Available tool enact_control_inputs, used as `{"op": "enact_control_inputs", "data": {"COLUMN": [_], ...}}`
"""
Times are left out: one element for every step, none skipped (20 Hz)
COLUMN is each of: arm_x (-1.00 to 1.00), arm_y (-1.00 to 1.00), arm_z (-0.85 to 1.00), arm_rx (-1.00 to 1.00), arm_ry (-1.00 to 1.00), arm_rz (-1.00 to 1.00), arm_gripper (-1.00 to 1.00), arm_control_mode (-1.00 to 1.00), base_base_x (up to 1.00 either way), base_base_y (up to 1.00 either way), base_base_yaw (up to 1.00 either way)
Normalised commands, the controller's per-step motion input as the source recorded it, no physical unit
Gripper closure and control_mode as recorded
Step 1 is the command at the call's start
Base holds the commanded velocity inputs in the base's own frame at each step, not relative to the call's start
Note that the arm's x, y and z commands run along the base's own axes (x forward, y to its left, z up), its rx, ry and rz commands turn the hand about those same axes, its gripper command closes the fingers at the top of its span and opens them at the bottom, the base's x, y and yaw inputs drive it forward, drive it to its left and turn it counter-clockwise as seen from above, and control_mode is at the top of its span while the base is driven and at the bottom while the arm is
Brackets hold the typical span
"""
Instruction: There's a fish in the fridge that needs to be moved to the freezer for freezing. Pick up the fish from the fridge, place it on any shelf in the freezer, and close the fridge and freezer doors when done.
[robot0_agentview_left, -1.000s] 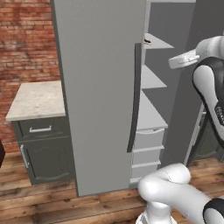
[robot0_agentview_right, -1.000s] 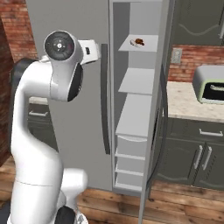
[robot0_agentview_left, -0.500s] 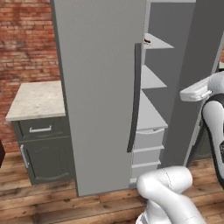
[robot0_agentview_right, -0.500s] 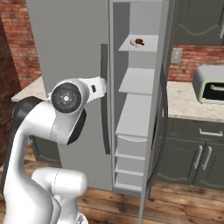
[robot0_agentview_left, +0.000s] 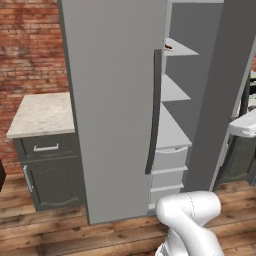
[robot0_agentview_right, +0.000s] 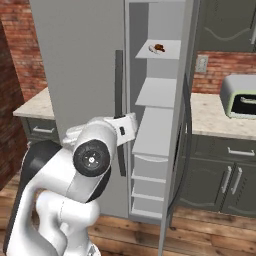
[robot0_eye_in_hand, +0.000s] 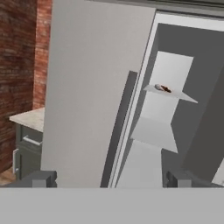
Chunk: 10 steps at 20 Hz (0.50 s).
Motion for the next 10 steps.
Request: {"op": "enact_control_inputs", "data": {"arm_x": [-0.21,-0.02,0.00,0.00,0.00,0.00,-0.16,-0.22,-0.31,-0.33], "arm_y": [-0.57,-0.59,-0.61,-0.64,-0.68,-0.74,-0.74,-0.75,-0.79,-0.80], "arm_z": [-0.14,-0.16,-0.19,-0.21,-0.23,-0.18,-0.16,-0.17,-0.16,-0.16], "arm_rx": [0.00,0.00,0.00,0.00,0.00,0.00,0.00,0.00,0.01,0.01], "arm_ry": [0.00,0.00,0.01,0.01,0.00,0.00,0.00,0.00,0.00,-0.02], "arm_rz": [0.00,0.00,0.00,0.00,0.00,0.00,0.00,0.00,0.00,0.00], "arm_gripper": [-1.00,-1.00,-1.00,-1.00,-1.00,-1.00,-1.00,-1.00,-1.00,-1.00], "arm_control_mode": [-1.00,-1.00,-1.00,-1.00,-1.00,-1.00,-1.00,-1.00,-1.00,-1.00], "base_base_x": [0.00,0.00,0.00,0.00,0.00,0.00,0.00,0.00,0.00,0.00], "base_base_y": [0.00,0.00,0.00,0.00,0.00,0.00,0.00,0.00,0.00,0.00], "base_base_yaw": [0.00,0.00,0.00,0.00,0.00,0.00,0.00,0.00,0.00,0.00]}}
